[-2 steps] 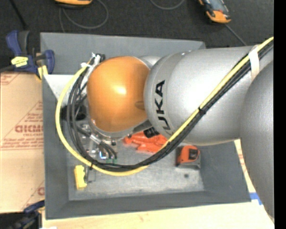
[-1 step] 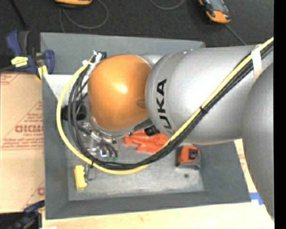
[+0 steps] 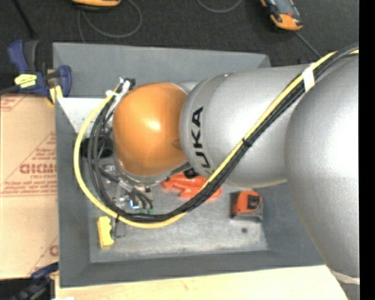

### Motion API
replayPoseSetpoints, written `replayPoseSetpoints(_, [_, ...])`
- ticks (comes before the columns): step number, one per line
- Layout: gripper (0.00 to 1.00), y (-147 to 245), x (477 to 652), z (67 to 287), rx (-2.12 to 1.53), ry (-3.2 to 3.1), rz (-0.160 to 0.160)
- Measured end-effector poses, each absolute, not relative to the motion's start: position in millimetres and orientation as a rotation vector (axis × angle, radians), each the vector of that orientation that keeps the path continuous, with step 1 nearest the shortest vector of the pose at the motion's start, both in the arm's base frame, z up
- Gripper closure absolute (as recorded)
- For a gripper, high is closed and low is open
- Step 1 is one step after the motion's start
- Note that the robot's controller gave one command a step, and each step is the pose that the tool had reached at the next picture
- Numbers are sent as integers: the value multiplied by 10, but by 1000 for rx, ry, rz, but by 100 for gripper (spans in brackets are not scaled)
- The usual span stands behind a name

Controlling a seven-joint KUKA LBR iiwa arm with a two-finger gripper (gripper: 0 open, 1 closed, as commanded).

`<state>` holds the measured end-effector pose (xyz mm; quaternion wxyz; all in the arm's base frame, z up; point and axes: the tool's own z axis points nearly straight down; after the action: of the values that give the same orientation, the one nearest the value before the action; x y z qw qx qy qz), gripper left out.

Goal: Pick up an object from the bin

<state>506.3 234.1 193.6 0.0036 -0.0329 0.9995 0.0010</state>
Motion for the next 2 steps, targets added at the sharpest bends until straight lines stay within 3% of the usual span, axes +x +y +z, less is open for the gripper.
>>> replayPoseSetpoints(1, [0, 2278, 5398, 1584, -184, 3132, 1])
replayPoseSetpoints(2, [0, 2267, 5488, 1514, -201, 3128, 2])
